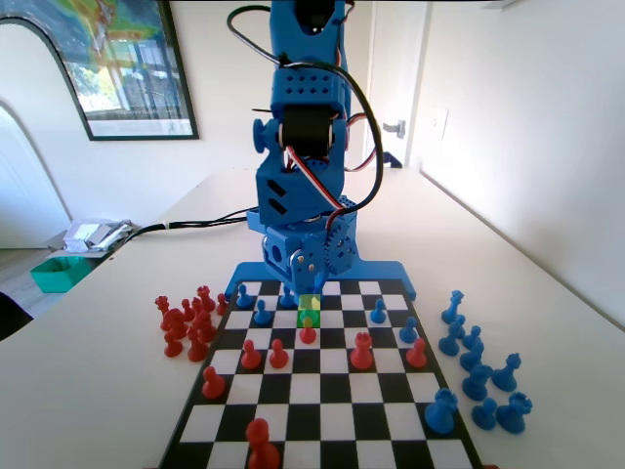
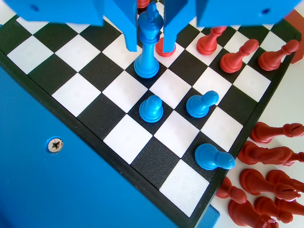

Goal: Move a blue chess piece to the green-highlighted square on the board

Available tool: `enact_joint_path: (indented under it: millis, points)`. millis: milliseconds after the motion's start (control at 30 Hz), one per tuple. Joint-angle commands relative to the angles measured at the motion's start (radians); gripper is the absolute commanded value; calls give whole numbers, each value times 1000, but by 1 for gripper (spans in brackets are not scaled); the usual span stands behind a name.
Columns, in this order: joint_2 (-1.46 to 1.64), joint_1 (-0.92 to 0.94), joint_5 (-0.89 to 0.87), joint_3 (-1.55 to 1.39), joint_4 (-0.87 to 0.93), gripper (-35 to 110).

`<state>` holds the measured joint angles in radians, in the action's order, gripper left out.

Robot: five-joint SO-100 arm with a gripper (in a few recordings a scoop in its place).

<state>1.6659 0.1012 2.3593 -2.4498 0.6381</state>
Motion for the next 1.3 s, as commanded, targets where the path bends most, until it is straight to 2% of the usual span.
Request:
enact_joint_path:
  millis: [0,300,533,700,900,1267]
  points:
    - [14,12,5,32,29,14]
    - [32,12,-9,135,183,15]
    - [78,6,-51,268,377,7]
    - [130,-23,-195,360,491,1]
    - [229,-41,-387,463,607,1]
    - [543,-35,-560,571,890,1]
